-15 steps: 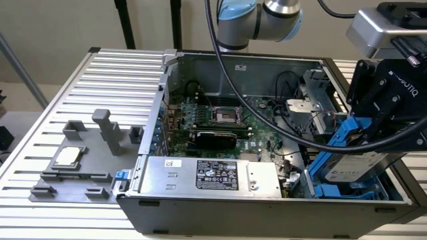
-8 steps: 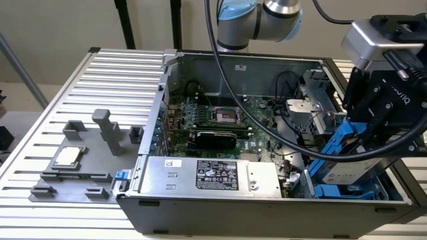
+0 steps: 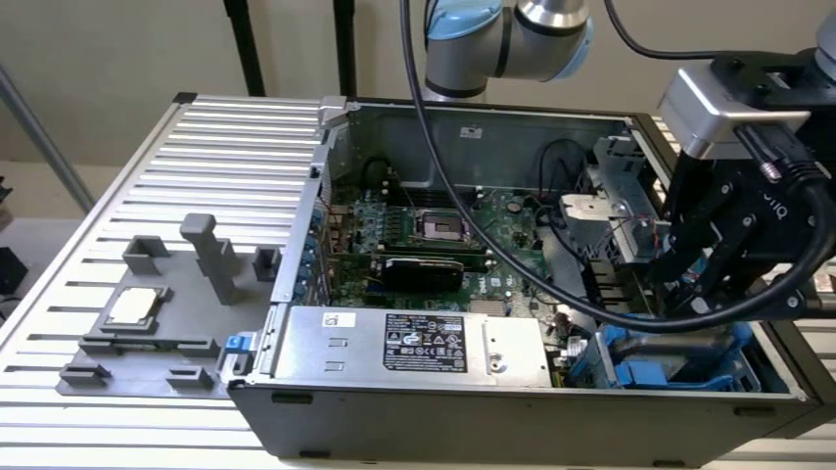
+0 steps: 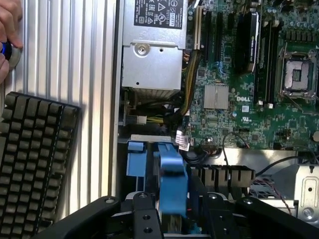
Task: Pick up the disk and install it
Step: 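Insert the disk into the insertion slot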
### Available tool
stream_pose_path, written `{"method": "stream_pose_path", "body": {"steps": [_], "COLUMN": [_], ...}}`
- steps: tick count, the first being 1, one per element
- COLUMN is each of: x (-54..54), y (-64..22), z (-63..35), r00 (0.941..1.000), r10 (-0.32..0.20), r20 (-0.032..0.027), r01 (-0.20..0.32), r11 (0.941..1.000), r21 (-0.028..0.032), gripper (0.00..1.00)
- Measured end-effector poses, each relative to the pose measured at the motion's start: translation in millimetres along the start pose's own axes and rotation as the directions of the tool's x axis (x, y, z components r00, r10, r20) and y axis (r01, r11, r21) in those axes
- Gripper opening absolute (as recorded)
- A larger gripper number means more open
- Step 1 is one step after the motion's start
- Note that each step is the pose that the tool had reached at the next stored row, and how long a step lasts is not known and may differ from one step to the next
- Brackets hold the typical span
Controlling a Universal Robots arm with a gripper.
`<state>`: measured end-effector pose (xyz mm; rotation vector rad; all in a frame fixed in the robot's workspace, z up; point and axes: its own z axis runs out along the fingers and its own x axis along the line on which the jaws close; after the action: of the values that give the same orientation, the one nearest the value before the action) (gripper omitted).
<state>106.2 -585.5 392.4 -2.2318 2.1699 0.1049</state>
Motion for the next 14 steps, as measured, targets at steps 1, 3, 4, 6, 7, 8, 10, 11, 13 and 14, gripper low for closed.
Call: {"method": "stream_pose_path", "body": {"steps": [1,3,4,6,7,8,10,11,13,14], "x": [0.0,0.2,0.2,0.3,0.4,0.4,0.5,0.6,0.6,0.6], "y": [0.0,0.0,0.0,-1.3,-2.9,-5.0,-10.1,-12.2,-16.2,-18.5], "z": [0.7,2.0,2.4,2.8,2.9,2.8,2.6,2.6,2.5,2.4], "r00": [1.0,1.0,1.0,1.0,1.0,1.0,1.0,1.0,1.0,1.0], "r10": [-0.001,-0.002,-0.002,-0.003,-0.003,-0.003,-0.003,-0.003,-0.003,-0.004], "r20": [0.0006,0.0014,0.0018,0.0027,0.0032,0.0034,0.0039,0.0043,0.0043,0.0044], "r01": [0.001,0.002,0.002,0.003,0.003,0.003,0.003,0.003,0.003,0.004], "r11": [1.0,1.0,1.0,1.0,1.0,1.0,1.0,1.0,1.0,1.0], "r21": [-0.0001,-0.0001,-0.0001,-0.0002,-0.0002,-0.0001,-0.0002,-0.0001,-0.0001,-0.0001], "gripper": [0.4,0.4,0.4,0.4,0.4,0.4,0.4,0.4,0.4,0.4]}}
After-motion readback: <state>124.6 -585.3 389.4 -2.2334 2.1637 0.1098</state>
